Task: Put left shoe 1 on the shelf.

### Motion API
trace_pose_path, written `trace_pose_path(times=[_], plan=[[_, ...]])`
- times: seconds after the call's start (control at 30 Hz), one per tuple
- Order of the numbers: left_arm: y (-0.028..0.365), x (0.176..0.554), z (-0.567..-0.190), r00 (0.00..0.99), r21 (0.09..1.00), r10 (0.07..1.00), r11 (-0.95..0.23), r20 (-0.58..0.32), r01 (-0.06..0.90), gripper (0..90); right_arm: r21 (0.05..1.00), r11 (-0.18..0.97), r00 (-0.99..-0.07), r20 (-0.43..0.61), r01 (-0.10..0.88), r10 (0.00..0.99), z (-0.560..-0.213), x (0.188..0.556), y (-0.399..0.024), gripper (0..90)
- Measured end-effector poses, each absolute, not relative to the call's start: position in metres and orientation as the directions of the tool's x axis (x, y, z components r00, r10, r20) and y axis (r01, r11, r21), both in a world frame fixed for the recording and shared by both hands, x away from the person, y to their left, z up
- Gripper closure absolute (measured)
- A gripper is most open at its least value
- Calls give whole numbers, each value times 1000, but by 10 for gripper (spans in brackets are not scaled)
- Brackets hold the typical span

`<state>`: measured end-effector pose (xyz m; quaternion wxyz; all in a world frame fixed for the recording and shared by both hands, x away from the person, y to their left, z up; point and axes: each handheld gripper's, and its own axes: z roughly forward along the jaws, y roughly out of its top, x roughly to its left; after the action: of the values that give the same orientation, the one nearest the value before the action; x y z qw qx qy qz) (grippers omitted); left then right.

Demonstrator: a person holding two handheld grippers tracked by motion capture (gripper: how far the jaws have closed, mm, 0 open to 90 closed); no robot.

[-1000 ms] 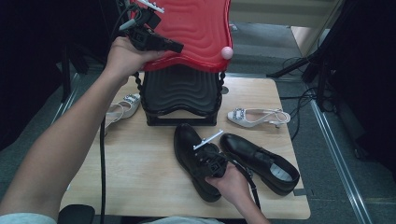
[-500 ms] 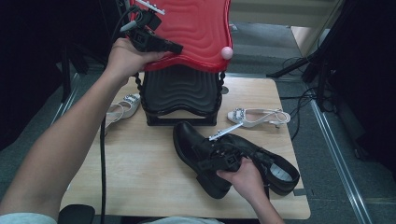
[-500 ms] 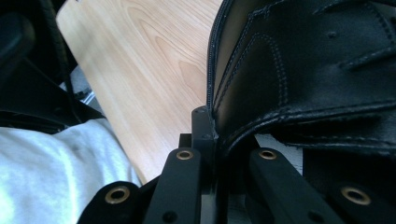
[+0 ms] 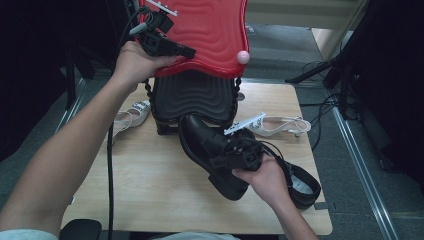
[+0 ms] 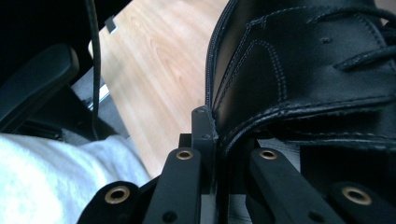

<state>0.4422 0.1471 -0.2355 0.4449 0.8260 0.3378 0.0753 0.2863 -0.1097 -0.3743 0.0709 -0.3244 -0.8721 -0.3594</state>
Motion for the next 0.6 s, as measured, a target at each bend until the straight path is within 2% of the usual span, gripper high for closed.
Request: trace_pose_path(times=[0.4, 0.6], plan=[[145, 439, -235, 766, 789, 615, -373, -185, 489, 900, 648, 491, -789, 304, 582, 533, -352, 326, -89, 872], [151, 442, -236, 763, 787, 619, -372, -185, 492, 900, 673, 496, -790, 224, 549, 570, -351, 343, -74, 871]])
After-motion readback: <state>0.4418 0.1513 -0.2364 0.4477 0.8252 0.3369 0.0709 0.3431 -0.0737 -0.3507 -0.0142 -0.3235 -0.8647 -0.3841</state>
